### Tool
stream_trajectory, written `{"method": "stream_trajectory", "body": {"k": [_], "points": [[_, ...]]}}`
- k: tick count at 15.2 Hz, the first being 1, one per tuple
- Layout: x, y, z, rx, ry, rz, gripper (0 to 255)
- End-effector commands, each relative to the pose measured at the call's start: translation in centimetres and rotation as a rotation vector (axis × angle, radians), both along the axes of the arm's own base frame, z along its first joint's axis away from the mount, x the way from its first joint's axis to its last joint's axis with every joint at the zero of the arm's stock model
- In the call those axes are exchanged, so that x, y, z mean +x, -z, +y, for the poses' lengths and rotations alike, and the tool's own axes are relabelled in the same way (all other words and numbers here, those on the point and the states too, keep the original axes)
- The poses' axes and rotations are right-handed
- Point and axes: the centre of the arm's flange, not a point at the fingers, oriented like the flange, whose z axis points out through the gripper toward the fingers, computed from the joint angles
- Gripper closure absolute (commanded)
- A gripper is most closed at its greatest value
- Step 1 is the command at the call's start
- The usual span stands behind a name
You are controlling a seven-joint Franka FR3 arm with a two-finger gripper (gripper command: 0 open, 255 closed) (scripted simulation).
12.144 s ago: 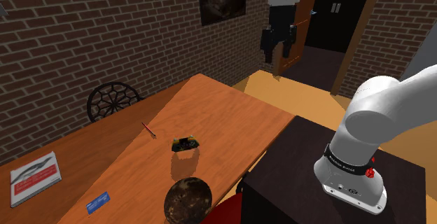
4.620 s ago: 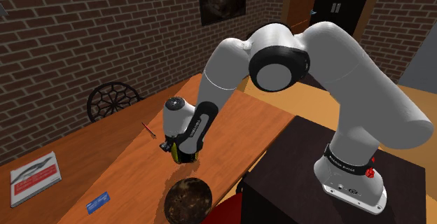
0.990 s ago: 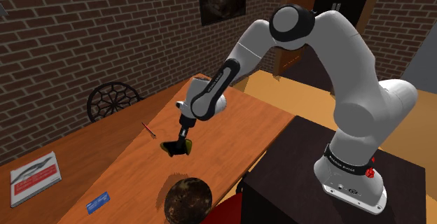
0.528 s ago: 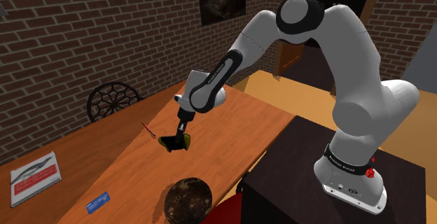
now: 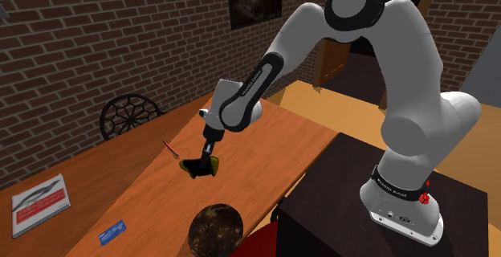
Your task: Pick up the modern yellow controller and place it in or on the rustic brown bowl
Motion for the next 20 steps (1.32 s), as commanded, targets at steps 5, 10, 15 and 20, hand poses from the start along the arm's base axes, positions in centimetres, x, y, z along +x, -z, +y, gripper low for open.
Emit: {"method": "stream_trajectory", "body": {"k": [5, 10, 15, 20], "points": [[-6.6, -0.2, 4.4, 0.0, 0.001, 0.0, 255], [-12.1, -0.4, 8.1, 0.0, 0.001, 0.0, 255], [-15.7, 0.6, 10.6, 0.0, 0.001, 0.0, 255], [-15.7, 3.2, 10.6, 0.0, 0.001, 0.0, 255]]}}
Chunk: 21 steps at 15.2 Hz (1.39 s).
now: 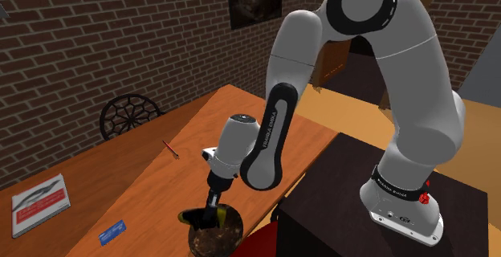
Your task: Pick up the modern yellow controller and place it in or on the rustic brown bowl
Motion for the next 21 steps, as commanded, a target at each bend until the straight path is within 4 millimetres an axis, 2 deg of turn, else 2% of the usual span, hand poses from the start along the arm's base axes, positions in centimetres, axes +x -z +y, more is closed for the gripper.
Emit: {"method": "stream_trajectory", "body": {"k": [1, 7, 15, 16, 21], "points": [[0.1, 1.0, 0.0, 0.0, 0.0, -0.001, 255], [0.1, 4.2, 0.0, 0.0, 0.0, -0.001, 255], [0.1, 4.2, 0.0, 0.0, 0.0, -0.001, 255], [0.1, 4.2, 0.0, 0.0, 0.0, -0.001, 0], [0.1, 4.2, 0.0, 0.0, 0.0, -0.001, 0]]}}
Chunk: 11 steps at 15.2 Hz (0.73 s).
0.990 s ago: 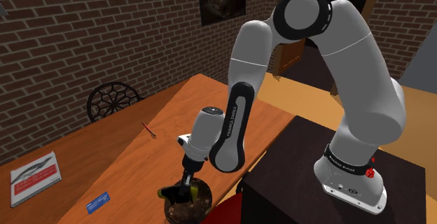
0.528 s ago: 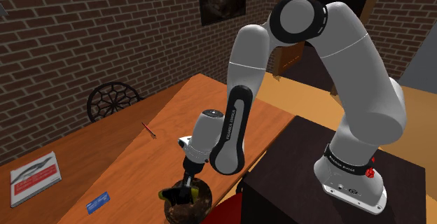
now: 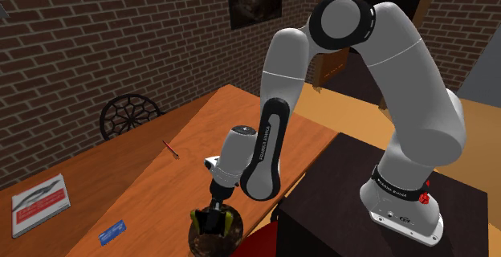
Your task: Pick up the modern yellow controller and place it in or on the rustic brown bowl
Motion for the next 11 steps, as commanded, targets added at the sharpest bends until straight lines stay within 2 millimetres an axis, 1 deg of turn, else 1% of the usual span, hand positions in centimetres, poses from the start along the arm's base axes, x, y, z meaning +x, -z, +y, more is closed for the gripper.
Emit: {"method": "stream_trajectory", "body": {"k": [1, 4, 11], "points": [[-0.1, -1.2, -0.6, 0.0, 0.0, 0.0, 0], [-0.5, -4.4, -2.4, 0.0, 0.0, 0.0, 0], [-0.5, -4.4, -2.4, 0.0, 0.0, 0.0, 0]]}}
